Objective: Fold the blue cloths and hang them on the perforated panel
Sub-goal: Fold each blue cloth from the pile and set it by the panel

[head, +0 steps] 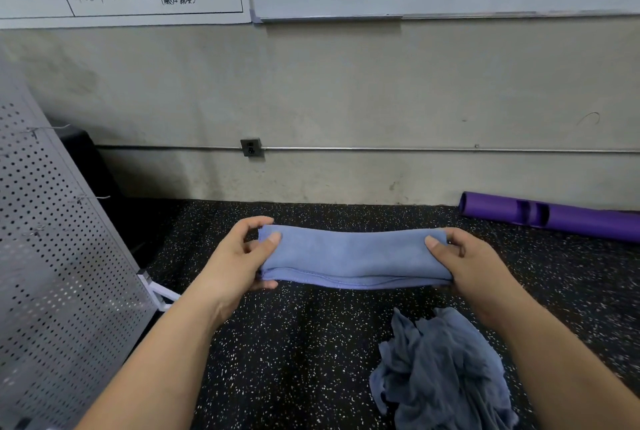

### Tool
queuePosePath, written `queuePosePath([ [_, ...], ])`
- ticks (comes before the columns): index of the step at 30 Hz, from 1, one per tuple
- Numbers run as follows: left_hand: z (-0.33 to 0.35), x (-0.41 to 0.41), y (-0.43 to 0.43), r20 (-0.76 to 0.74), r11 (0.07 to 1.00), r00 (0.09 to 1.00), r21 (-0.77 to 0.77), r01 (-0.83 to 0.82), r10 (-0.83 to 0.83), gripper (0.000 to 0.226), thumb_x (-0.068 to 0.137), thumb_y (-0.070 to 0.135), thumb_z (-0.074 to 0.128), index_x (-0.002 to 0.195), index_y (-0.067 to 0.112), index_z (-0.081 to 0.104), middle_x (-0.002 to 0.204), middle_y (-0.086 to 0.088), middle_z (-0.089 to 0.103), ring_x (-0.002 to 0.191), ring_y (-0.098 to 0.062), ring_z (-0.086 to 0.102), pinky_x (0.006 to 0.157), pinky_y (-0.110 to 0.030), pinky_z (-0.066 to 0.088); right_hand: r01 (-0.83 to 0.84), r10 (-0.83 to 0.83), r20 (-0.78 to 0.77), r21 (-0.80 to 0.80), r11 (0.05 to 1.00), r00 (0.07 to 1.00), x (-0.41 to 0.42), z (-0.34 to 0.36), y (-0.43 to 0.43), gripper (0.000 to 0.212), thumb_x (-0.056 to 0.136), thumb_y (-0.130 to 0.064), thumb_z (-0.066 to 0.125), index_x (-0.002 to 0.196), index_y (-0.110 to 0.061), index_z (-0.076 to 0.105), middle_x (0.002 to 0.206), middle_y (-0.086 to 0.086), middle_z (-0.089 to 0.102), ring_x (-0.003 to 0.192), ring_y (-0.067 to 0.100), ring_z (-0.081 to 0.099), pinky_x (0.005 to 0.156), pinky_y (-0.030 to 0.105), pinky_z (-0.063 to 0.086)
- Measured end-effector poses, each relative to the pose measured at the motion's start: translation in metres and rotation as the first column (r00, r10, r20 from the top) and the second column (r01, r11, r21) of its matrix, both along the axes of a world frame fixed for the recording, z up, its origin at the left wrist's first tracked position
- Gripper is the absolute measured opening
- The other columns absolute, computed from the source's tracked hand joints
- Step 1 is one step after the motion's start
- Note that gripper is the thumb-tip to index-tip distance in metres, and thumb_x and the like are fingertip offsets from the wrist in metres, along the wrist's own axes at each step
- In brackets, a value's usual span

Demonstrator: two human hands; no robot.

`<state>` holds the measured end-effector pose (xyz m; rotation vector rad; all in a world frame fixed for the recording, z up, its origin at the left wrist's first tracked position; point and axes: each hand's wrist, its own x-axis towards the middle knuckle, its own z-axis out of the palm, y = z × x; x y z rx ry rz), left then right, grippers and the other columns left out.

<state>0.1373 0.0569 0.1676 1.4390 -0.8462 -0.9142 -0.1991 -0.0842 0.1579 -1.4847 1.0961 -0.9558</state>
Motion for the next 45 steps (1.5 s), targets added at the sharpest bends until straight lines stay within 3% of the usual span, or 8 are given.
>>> queuePosePath([
  [6, -0.003, 0.011, 0.001, -0.027, 0.996, 0.996, -0.034, 0.079, -0.080, 0.051, 0.094, 0.004, 0.077, 0.138, 0.026, 0.063, 0.119, -0.013, 0.078, 0.093, -0.021, 0.075, 0.071, -0.032, 0.063, 0.041, -0.041, 0.005, -0.020, 0.999, 0.999, -0.008, 0.003, -0.007, 0.025, 0.100, -0.019, 0.074, 0.124, -0.028, 0.075, 0.109, -0.005, 0.082, 0.105, 0.015, 0.078, 0.104, 0.046, 0.057],
  [12, -0.011, 0.017, -0.001, 0.213, 0.993, 0.970, 0.024, 0.118, -0.120, 0.058, 0.089, -0.007, 0.080, 0.131, 0.033, 0.070, 0.125, -0.006, 0.072, 0.097, -0.026, 0.076, 0.078, -0.042, 0.067, 0.041, -0.036, 0.074, -0.069, 0.997, 0.997, -0.002, 0.009, -0.001, 0.031, 0.102, -0.013, 0.071, 0.127, -0.032, 0.073, 0.115, -0.005, 0.081, 0.109, 0.014, 0.076, 0.103, 0.044, 0.059],
  [17, -0.022, 0.016, -0.001, 0.563, 0.890, 0.703, 0.387, 0.240, -0.435, 0.065, 0.073, 0.008, 0.085, 0.123, 0.045, 0.068, 0.111, 0.009, 0.071, 0.097, -0.018, 0.071, 0.081, -0.037, 0.061, -0.014, 0.018, 0.010, -0.301, 0.954, 1.000, 0.013, 0.031, 0.018, 0.037, 0.102, -0.013, 0.070, 0.132, -0.034, 0.069, 0.109, -0.019, 0.076, 0.102, -0.006, 0.070, 0.087, 0.016, 0.056],
  [22, -0.034, -0.013, -0.001, 0.576, 0.737, 0.465, 0.583, 0.343, -0.672, 0.037, 0.072, 0.019, 0.085, 0.100, 0.039, 0.071, 0.098, 0.019, 0.076, 0.095, -0.010, 0.072, 0.089, -0.041, 0.061, -0.129, 0.179, 0.119, -0.340, 0.931, 0.977, 0.034, 0.057, 0.041, 0.043, 0.091, -0.012, 0.082, 0.129, -0.030, 0.072, 0.104, -0.006, 0.080, 0.101, 0.008, 0.076, 0.090, 0.020, 0.058],
  [31, -0.010, -0.082, -0.008, 0.209, 0.855, 0.848, -0.083, 0.512, -0.488, 0.032, 0.100, 0.005, 0.073, 0.132, 0.004, 0.066, 0.125, -0.015, 0.076, 0.120, -0.038, 0.071, 0.106, -0.049, 0.057, -0.290, 0.304, -0.007, -0.327, 0.899, 0.953, 0.056, 0.060, 0.052, 0.044, 0.082, -0.010, 0.091, 0.120, -0.027, 0.076, 0.098, -0.002, 0.081, 0.092, 0.013, 0.078, 0.083, 0.022, 0.060],
  [36, -0.009, -0.093, -0.008, 0.151, 0.896, 0.904, -0.143, 0.419, -0.399, 0.026, 0.103, 0.002, 0.066, 0.129, 0.000, 0.066, 0.121, -0.012, 0.079, 0.114, -0.025, 0.075, 0.096, -0.035, 0.059, -0.189, 0.218, 0.053, -0.326, 0.926, 0.975, 0.060, 0.048, 0.051, 0.047, 0.084, -0.013, 0.090, 0.125, -0.028, 0.072, 0.103, -0.006, 0.081, 0.096, 0.012, 0.078, 0.085, 0.024, 0.061],
  [41, -0.006, -0.092, -0.011, 0.016, 0.956, 0.975, -0.195, 0.221, -0.222, 0.028, 0.099, 0.013, 0.073, 0.124, 0.003, 0.069, 0.112, -0.018, 0.079, 0.104, -0.032, 0.077, 0.094, -0.052, 0.063, -0.320, 0.329, 0.040, -0.152, 0.935, 0.944, 0.058, 0.030, 0.049, 0.079, 0.087, -0.015, 0.088, 0.153, -0.030, 0.047, 0.120, -0.004, 0.079, 0.112, 0.015, 0.076, 0.095, 0.033, 0.062],
  [45, -0.003, -0.090, -0.010, 0.000, 0.971, 0.988, -0.189, 0.150, -0.152, 0.025, 0.097, 0.014, 0.076, 0.120, 0.004, 0.071, 0.110, -0.015, 0.080, 0.104, -0.035, 0.078, 0.092, -0.049, 0.064, -0.279, 0.284, 0.005, -0.180, 0.943, 0.959, 0.059, 0.020, 0.048, 0.063, 0.099, -0.019, 0.076, 0.152, -0.036, 0.047, 0.101, 0.005, 0.081, 0.099, 0.025, 0.078, 0.094, 0.043, 0.061],
])
